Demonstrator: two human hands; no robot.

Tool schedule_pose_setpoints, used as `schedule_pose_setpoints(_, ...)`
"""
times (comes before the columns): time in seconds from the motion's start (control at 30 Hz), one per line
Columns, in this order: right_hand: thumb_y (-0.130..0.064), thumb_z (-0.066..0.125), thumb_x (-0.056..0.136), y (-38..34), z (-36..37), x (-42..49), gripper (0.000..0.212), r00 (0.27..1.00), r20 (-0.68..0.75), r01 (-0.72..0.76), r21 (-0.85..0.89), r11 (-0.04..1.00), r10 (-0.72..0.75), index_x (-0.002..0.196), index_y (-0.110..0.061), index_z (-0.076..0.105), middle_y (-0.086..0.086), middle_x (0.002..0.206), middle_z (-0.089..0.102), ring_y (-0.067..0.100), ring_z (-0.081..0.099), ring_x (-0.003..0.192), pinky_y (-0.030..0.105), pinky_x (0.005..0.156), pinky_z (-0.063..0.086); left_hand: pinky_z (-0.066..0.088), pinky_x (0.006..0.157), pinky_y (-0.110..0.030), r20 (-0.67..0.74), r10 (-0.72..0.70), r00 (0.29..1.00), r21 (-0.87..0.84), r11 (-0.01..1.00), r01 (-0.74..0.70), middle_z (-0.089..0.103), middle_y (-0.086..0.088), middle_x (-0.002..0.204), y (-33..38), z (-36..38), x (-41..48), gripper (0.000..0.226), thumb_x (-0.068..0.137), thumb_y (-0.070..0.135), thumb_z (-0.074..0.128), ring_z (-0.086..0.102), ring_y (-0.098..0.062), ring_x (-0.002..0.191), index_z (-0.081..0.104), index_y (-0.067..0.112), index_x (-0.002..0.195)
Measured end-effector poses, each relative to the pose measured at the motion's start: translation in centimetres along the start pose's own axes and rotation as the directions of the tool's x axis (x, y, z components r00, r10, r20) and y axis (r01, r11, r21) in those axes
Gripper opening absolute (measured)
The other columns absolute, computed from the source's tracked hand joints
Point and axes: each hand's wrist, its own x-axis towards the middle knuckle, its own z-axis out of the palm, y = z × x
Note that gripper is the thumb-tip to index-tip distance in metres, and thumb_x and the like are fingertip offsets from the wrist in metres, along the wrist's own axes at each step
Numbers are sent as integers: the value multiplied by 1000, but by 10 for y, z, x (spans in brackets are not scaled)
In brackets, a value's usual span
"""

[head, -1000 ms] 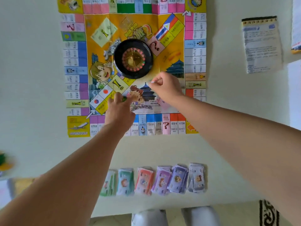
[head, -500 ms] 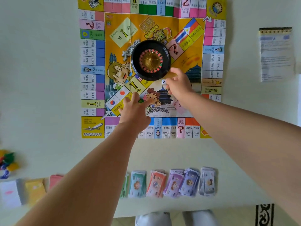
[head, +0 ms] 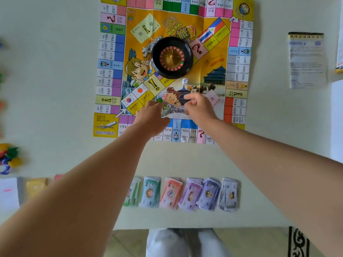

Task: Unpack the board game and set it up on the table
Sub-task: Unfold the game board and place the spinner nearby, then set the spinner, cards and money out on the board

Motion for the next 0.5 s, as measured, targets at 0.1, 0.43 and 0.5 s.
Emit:
schedule_pose_setpoints(0.1,-10,48,93,4,12,-33,22,990,140,18,-54,998,-10,110,-17,60,3,106,63,18,63,89,25,67,47,43,101,-45,-74,-97,993,-57,994,93,42,-13,140,-11,20,-41,49,93,27,54,50,-30,119,44,19,140)
schedule_pose_setpoints(0.43,-10,47,92,-1,109,-149,21,896,443,131,-206,970,-27,107,-11,62,9,98,66,19,61,78,27,71,47,43,74,-28,10,-484,875,-462,774,434,66,-4,101,-106,74,-193,28,87,16,49,61,-27,93,64,20,110)
schedule_pose_setpoints(0.5,-11,48,90,-8,139,-173,21,873,485,172,-227,959,-42,105,-12,63,9,98,67,22,63,82,29,75,48,48,76,-31,39,-534,845,-587,672,452,70,-9,102,-133,82,-220,24,88,18,50,64,-30,93,67,18,107)
